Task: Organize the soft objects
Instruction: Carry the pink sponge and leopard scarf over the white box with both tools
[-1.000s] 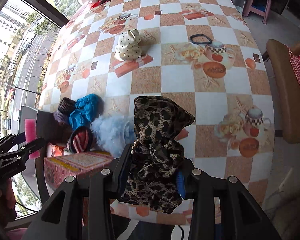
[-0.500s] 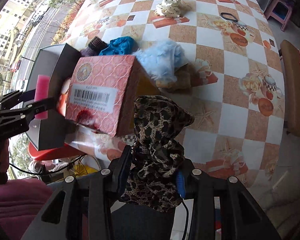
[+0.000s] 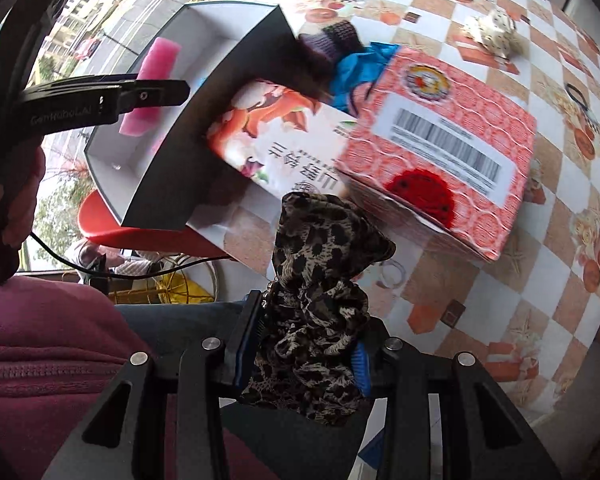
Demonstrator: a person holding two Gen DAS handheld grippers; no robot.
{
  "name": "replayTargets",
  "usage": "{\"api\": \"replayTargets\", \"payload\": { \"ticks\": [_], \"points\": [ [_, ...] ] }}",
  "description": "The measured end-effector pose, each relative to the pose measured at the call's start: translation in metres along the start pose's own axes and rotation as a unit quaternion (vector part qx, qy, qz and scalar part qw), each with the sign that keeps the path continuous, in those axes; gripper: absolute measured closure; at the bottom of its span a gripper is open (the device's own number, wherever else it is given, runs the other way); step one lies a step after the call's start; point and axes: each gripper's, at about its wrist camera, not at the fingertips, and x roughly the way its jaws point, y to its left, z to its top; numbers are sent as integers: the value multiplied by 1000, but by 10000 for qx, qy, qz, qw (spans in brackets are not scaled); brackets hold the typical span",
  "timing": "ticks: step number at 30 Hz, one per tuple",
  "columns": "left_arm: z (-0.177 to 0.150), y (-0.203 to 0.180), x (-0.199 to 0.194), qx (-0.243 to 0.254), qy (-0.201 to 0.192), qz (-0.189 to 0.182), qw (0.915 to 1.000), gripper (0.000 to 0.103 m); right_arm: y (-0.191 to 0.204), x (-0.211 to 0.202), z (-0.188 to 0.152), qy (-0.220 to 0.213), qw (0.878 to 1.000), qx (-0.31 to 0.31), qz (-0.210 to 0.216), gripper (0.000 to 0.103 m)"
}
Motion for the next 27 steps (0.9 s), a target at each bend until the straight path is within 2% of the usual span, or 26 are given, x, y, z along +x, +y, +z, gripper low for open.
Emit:
{"api": "replayTargets", "payload": {
  "ticks": [11, 21, 27],
  "points": [
    [-27, 58, -8, -863, -113, 238, 9959, 40, 53, 14, 45, 210, 9939, -1079, 22, 62],
    [-52, 97, -5, -1657, -171, 381, 9853, 40, 91, 11, 81, 264, 9823, -1848, -154, 62],
    [-69, 119, 12, -1986, -15, 615, 9781, 40, 112, 12, 109, 242, 9780, -2065, -172, 62]
  ]
}}
